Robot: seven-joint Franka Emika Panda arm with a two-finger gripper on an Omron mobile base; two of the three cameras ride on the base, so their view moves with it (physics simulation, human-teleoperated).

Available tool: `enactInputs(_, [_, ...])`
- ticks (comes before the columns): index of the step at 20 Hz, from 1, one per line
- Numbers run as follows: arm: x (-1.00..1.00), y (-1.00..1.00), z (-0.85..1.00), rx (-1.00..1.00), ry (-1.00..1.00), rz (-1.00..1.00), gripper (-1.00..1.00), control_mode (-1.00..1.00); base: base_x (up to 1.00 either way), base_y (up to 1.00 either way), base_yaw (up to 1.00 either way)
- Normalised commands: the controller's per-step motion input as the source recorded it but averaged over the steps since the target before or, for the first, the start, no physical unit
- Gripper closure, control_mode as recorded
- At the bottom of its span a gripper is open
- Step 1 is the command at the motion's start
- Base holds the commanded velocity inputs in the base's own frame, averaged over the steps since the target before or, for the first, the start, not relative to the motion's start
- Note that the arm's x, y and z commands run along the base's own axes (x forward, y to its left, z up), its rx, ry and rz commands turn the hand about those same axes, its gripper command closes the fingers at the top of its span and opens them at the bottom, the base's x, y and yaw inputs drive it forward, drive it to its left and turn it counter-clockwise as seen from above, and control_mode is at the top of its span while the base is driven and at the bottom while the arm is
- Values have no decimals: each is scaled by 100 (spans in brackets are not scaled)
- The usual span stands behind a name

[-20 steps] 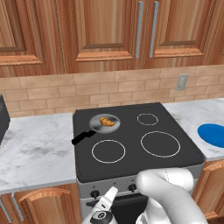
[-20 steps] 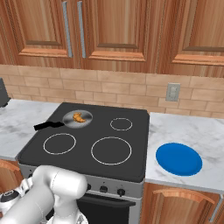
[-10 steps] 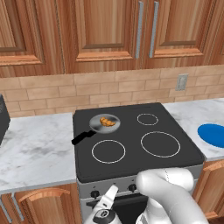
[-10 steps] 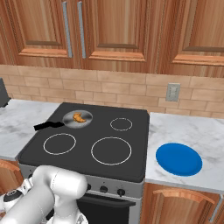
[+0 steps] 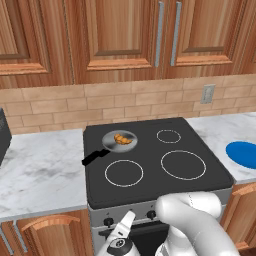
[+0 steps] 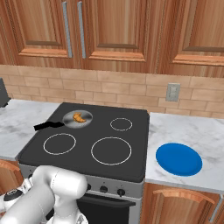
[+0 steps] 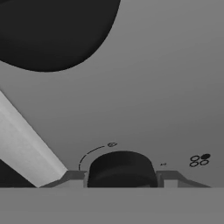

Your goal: Pick the croissant and place it on the pan. Then turn on the stove to warm the croissant.

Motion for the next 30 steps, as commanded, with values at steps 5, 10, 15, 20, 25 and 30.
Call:
enactInputs(5, [0, 0, 0, 0, 0, 0, 100, -100, 0, 0, 0])
enactInputs(10, [0, 0, 0, 0, 0, 0, 100, -100, 0, 0, 0])
enactInputs(15, [0, 0, 0, -2, 1, 3, 100, -100, 0, 0, 0])
enactInputs(20, [0, 0, -1, -13, 0, 5, 100, -100, 0, 0, 0])
enactInputs(25, [0, 0, -5, -20, 0, 7, 100, -100, 0, 0, 0])
enactInputs(30, [0, 0, -2, -21, 0, 5, 100, -100, 0, 0, 0])
